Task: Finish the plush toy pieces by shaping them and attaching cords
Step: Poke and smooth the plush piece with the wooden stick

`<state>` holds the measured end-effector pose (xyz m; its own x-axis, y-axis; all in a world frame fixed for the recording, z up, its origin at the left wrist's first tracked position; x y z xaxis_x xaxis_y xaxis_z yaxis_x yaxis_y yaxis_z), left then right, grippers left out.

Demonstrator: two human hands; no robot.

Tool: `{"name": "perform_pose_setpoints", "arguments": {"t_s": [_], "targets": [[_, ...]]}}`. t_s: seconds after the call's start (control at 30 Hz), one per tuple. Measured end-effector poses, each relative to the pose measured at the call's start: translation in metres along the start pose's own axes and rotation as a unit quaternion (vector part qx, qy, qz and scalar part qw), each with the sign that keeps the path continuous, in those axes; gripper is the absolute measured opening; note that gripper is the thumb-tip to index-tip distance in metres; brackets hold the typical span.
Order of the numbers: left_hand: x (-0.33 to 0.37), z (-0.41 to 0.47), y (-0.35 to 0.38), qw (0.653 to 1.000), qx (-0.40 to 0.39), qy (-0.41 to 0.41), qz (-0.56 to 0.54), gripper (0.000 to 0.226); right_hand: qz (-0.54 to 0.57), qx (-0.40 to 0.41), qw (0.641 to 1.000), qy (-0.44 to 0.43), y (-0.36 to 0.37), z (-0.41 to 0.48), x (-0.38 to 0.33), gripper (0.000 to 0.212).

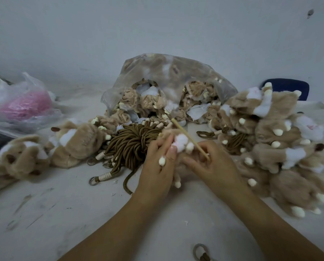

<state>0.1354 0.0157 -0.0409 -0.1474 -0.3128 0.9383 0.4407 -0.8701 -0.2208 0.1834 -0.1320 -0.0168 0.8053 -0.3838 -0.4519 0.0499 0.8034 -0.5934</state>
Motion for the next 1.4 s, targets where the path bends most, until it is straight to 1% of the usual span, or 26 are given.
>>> {"name": "perform_pose_setpoints", "arguments": {"t_s": [0.03, 0.1, 0.17, 0.2, 0.33, 0.4, 0.47, 0.53, 0.6, 0.67, 0.7, 0.77, 0.83, 0.9, 0.93, 1.0, 1.07, 1.1, 1.17, 1.2, 1.23, 1.27, 1.33, 1.37, 1.4], "targets": [[-0.001, 0.000, 0.002, 1.000, -0.010, 0.000, -0.002, 0.046, -0.010, -0.010, 1.000, -0.005, 0.003, 0.000, 0.001, 0.021], [-0.003, 0.000, 0.007, 1.000, -0.027, -0.003, 0.003, 0.050, -0.016, 0.004, 1.000, -0.004, 0.003, 0.001, 0.002, 0.015], [-0.004, 0.000, 0.010, 0.999, -0.035, -0.001, 0.019, 0.051, -0.014, 0.021, 1.000, -0.004, 0.001, 0.000, 0.004, 0.017], [-0.003, 0.000, 0.011, 0.999, -0.033, 0.003, 0.026, 0.052, 0.000, 0.024, 1.000, 0.002, 0.000, 0.000, 0.006, 0.018], [0.001, -0.001, 0.006, 1.000, -0.015, 0.007, 0.021, 0.048, 0.137, 0.054, 0.986, 0.080, 0.001, -0.008, 0.023, 0.015], [0.001, -0.001, 0.001, 1.000, -0.005, 0.002, 0.009, 0.048, 0.155, 0.073, 0.980, 0.101, -0.001, -0.010, 0.028, 0.016], [0.004, 0.000, -0.002, 1.000, 0.002, 0.002, 0.009, 0.047, 0.165, 0.097, 0.976, 0.101, -0.006, -0.009, 0.030, 0.015], [0.006, 0.000, 0.000, 1.000, -0.002, 0.005, 0.018, 0.053, 0.186, 0.085, 0.975, 0.084, -0.005, -0.007, 0.028, 0.012], [0.007, -0.002, 0.005, 0.999, -0.017, 0.010, 0.030, 0.054, 0.198, 0.039, 0.976, 0.082, 0.008, -0.008, 0.025, 0.014], [0.008, -0.004, 0.010, 0.998, -0.034, 0.021, 0.049, 0.050, 0.153, 0.003, 0.985, 0.082, 0.016, -0.009, 0.024, 0.008], [0.007, -0.004, 0.012, 0.997, -0.036, 0.024, 0.056, 0.045, 0.133, 0.005, 0.988, 0.079, 0.015, -0.009, 0.025, 0.006], [0.007, -0.002, 0.007, 0.998, -0.014, 0.029, 0.054, 0.037, 0.134, 0.046, 0.987, 0.078, 0.007, -0.008, 0.028, 0.011], [0.007, 0.000, -0.002, 0.999, 0.025, 0.027, 0.032, 0.038, 0.166, 0.089, 0.977, 0.096, -0.001, -0.009, 0.035, 0.013], [0.009, 0.000, -0.007, 0.998, 0.044, 0.031, 0.020, 0.041, 0.166, 0.105, 0.973, 0.118, -0.005, -0.011, 0.039, 0.012], [0.012, 0.000, -0.009, 0.997, 0.051, 0.043, 0.028, 0.043, 0.149, 0.099, 0.976, 0.127, -0.005, -0.012, 0.041, 0.013], [0.017, -0.001, -0.011, 0.994, 0.059, 0.071, 0.051, 0.042, 0.104, 0.075, 0.981, 0.144, -0.006, -0.014, 0.044, 0.024], [0.022, -0.003, -0.008, 0.991, 0.054, 0.095, 0.072, 0.036, 0.066, 0.076, 0.980, 0.171, -0.012, -0.016, 0.050, 0.031], [0.025, -0.004, -0.004, 0.990, 0.045, 0.107, 0.081, 0.031, 0.040, 0.074, 0.978, 0.189, -0.015, -0.018, 0.053, 0.030], [0.030, -0.009, 0.006, 0.987, 0.022, 0.127, 0.098, 0.026, -0.014, 0.052, 0.975, 0.215, -0.016, -0.020, 0.059, 0.019], [0.032, -0.011, 0.010, 0.985, 0.011, 0.137, 0.104, 0.025, -0.040, 0.037, 0.975, 0.216, -0.014, -0.021, 0.061, 0.020], [0.034, -0.013, 0.013, 0.983, 0.004, 0.149, 0.111, 0.024, -0.059, 0.035, 0.977, 0.202, -0.015, -0.021, 0.058, 0.026], [0.036, -0.014, 0.015, 0.980, 0.000, 0.163, 0.118, 0.024, -0.064, 0.055, 0.983, 0.161, -0.019, -0.017, 0.049, 0.031], [0.039, -0.018, 0.019, 0.975, -0.005, 0.182, 0.127, 0.024, -0.060, 0.107, 0.992, 0.020, -0.030, -0.006, 0.012, 0.032], [0.040, -0.019, 0.021, 0.974, -0.012, 0.185, 0.129, 0.025, -0.065, 0.102, 0.992, -0.047, -0.029, -0.002, -0.005, 0.031], [0.040, -0.020, 0.024, 0.974, -0.022, 0.186, 0.128, 0.025, -0.074, 0.080, 0.989, -0.100, -0.024, 0.001, -0.017, 0.029]]}}
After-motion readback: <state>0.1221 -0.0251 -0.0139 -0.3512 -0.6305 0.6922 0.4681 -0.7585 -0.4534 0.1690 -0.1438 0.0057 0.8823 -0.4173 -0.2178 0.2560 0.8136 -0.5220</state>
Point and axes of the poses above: each hand's wrist, its own z-axis towards the middle knuckle, its own y-axis out of the palm, x = y × z, the point moved 10 cm from there along z, towards the middle knuckle, and after that the axes turned 15 degrees about -y, right-handed, at the moved point
